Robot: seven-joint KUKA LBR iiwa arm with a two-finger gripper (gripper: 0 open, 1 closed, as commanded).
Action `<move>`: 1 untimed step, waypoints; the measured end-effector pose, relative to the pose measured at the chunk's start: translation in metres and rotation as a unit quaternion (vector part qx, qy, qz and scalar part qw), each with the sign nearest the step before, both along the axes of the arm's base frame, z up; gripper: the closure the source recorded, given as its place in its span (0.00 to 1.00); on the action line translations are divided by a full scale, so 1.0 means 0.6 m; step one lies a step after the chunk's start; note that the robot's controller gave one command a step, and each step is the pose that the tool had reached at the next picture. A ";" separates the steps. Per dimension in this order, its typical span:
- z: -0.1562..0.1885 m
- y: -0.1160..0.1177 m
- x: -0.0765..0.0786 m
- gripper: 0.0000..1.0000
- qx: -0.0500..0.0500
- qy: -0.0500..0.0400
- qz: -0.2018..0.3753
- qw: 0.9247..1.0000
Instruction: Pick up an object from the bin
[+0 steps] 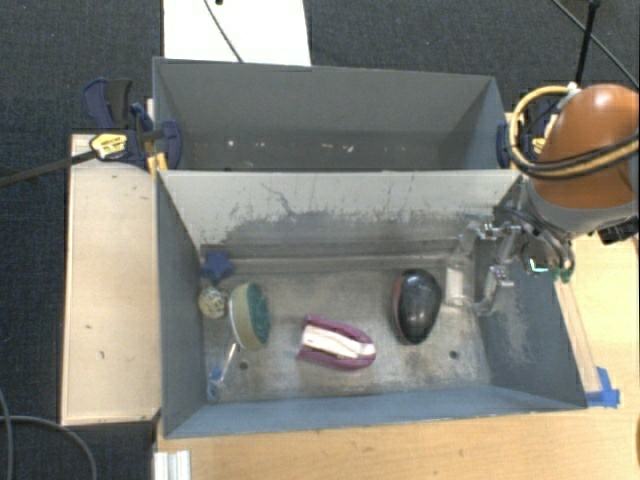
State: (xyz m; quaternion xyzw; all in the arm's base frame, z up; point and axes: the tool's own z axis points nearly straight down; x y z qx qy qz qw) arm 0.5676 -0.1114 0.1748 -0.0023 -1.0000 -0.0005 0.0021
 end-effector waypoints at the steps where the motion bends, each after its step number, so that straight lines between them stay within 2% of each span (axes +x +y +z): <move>1: -0.160 0.071 -0.007 0.00 -0.002 -0.010 0.167 0.986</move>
Offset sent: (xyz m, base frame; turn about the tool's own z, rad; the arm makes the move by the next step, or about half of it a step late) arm -0.0088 0.0435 -0.1001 -0.3403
